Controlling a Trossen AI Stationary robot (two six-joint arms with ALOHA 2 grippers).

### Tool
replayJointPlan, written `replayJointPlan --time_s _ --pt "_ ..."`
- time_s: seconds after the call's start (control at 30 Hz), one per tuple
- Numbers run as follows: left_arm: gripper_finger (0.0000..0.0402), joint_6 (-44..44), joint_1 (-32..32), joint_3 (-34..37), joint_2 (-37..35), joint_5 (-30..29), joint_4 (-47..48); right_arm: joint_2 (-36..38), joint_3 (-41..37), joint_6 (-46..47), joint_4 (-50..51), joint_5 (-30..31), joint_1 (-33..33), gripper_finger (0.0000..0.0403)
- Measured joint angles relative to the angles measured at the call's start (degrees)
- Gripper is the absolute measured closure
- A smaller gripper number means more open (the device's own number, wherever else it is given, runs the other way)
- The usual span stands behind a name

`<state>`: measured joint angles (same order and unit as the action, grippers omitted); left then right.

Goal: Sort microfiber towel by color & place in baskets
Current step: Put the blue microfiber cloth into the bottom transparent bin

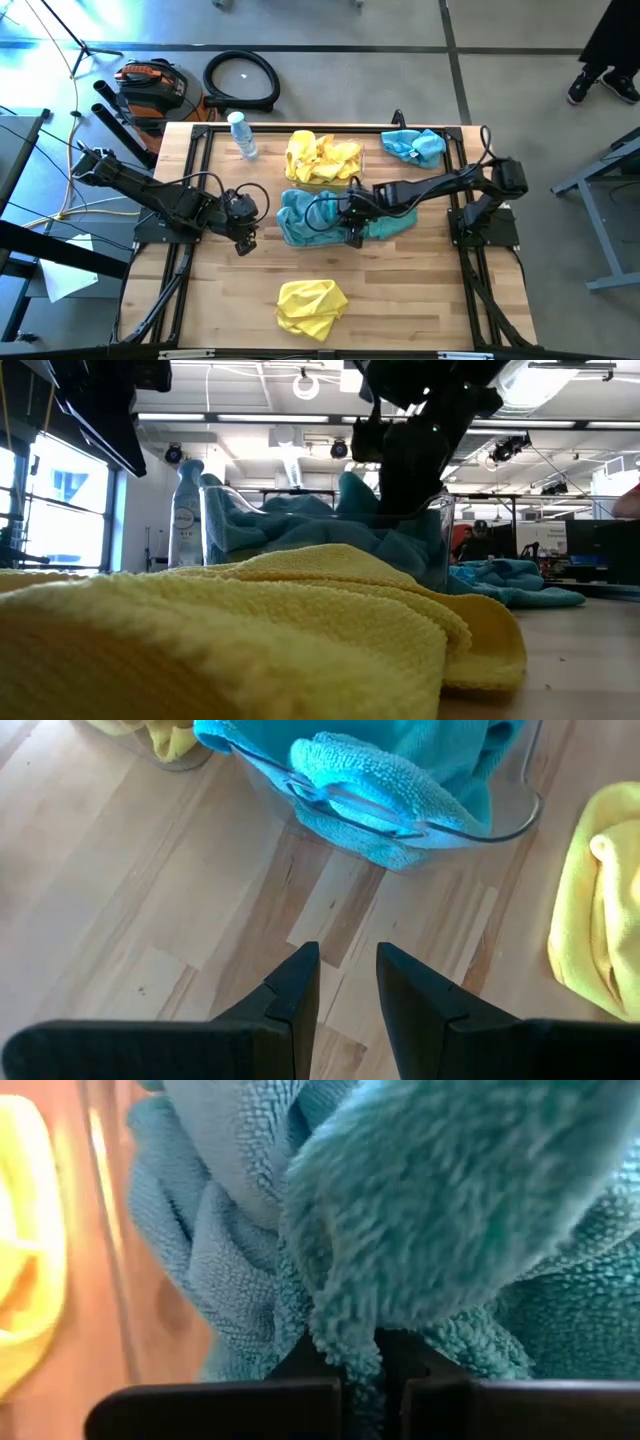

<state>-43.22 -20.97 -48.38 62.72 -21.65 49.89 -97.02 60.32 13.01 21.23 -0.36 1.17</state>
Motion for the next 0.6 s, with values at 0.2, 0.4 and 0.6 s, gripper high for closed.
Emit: replayJointPlan --time_s 0.2,0.4,0.6 --pt "0.031 -0.01 0.0 0.0 0.0 0.13 0.02 -2.27 0.21 -0.89 -0.28 0.51 -0.07 0.0402" --pt "0.031 -0.02 0.0 0.0 0.0 0.11 0.0 -3.29 0.19 -0.77 -1.42 0.92 -0.07 0.0376" --pt "0.031 -0.02 0.0 0.0 0.0 0.11 0.01 -3.22 0.11 4.25 -2.01 0.11 0.0 0.0327"
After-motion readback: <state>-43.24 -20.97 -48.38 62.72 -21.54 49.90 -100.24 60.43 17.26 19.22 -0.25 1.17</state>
